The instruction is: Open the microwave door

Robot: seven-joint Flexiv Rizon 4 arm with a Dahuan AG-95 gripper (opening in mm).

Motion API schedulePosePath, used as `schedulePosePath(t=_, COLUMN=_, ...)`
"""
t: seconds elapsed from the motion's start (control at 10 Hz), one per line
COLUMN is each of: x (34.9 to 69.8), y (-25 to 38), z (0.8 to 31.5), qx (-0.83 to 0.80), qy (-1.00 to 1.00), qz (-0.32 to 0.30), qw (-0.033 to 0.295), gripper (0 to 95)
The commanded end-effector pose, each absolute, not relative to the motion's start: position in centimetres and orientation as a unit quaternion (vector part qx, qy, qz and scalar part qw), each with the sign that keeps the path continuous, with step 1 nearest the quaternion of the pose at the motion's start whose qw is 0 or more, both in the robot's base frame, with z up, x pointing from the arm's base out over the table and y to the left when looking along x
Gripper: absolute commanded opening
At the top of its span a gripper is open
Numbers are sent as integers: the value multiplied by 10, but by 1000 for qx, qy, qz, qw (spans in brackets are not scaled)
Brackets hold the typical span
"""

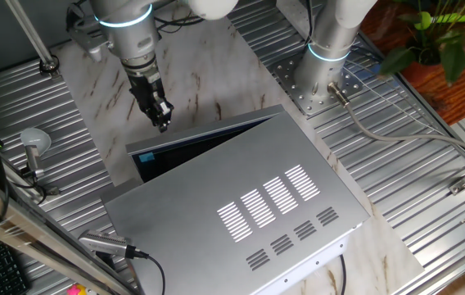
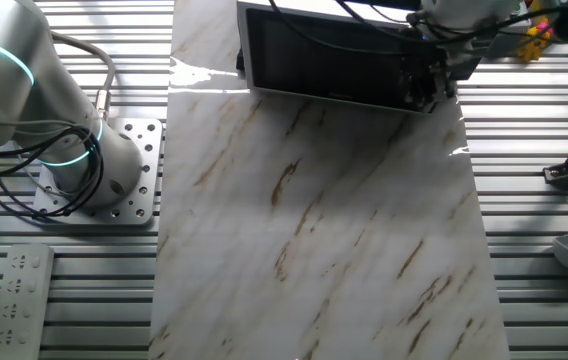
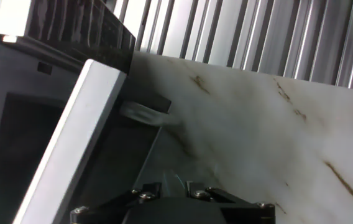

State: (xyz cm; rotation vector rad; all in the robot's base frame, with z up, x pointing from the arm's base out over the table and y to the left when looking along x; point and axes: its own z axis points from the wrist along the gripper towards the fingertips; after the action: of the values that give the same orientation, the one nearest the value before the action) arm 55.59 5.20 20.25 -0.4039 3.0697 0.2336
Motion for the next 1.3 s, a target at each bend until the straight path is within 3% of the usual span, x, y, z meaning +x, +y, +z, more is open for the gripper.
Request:
schedulePosePath(t=0.1, x=557, y=52, z=201, qx=-129, qy=989, qz=72, qw=11, gripper=190)
schedulePosePath(t=0.6, x=558, y=52, z=197, qx=-151, qy=986, qz=69, qw=12, gripper=190)
schedulePosePath(t=1.3, x=562, y=60, z=267, qx=-135, qy=988, qz=66, qw=-17, gripper=190)
